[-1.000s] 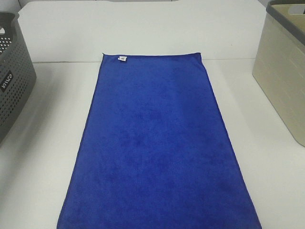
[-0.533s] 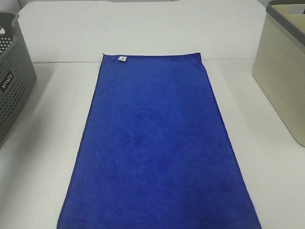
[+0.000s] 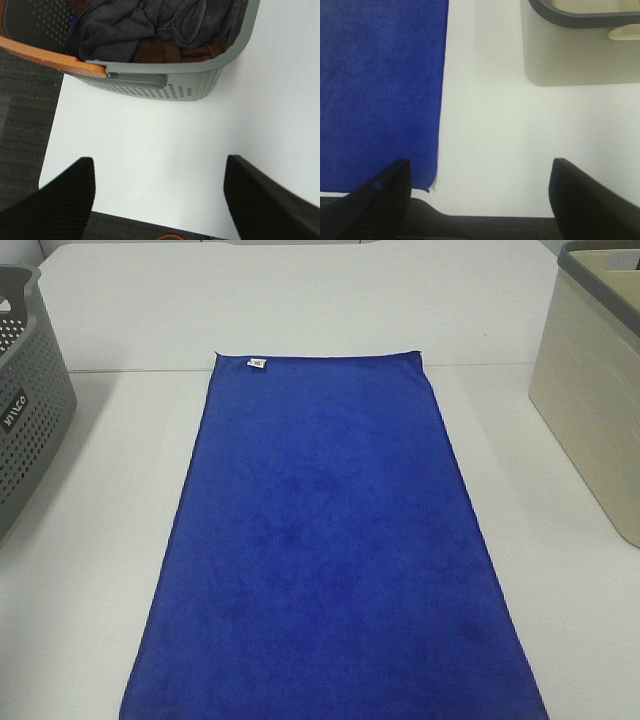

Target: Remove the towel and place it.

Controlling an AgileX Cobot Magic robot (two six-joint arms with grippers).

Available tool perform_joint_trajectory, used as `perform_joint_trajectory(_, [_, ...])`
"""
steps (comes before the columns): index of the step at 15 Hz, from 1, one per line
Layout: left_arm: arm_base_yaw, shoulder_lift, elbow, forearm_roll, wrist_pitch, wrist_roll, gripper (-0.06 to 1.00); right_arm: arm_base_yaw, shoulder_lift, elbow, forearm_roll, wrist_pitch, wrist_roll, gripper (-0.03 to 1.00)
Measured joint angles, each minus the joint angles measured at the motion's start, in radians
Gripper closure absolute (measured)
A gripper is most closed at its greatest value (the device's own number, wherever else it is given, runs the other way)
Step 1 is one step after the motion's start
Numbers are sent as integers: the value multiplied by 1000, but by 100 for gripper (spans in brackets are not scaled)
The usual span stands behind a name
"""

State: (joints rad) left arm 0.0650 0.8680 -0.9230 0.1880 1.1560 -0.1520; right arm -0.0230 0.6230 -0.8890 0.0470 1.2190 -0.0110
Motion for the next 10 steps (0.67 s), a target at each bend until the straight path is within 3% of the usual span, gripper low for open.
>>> perform_joint_trajectory(1, [0,-169,126,1,-57,-1,27,0,-113,65,-1,0,0,22])
perform_joint_trajectory(6, [0,-488,330,4,-131,13,27,0,-331,199,-1,0,-59,22])
perform_joint_trajectory(10, [0,-670,379,5,-138,18,27,0,-517,318,-1,0,-62,22])
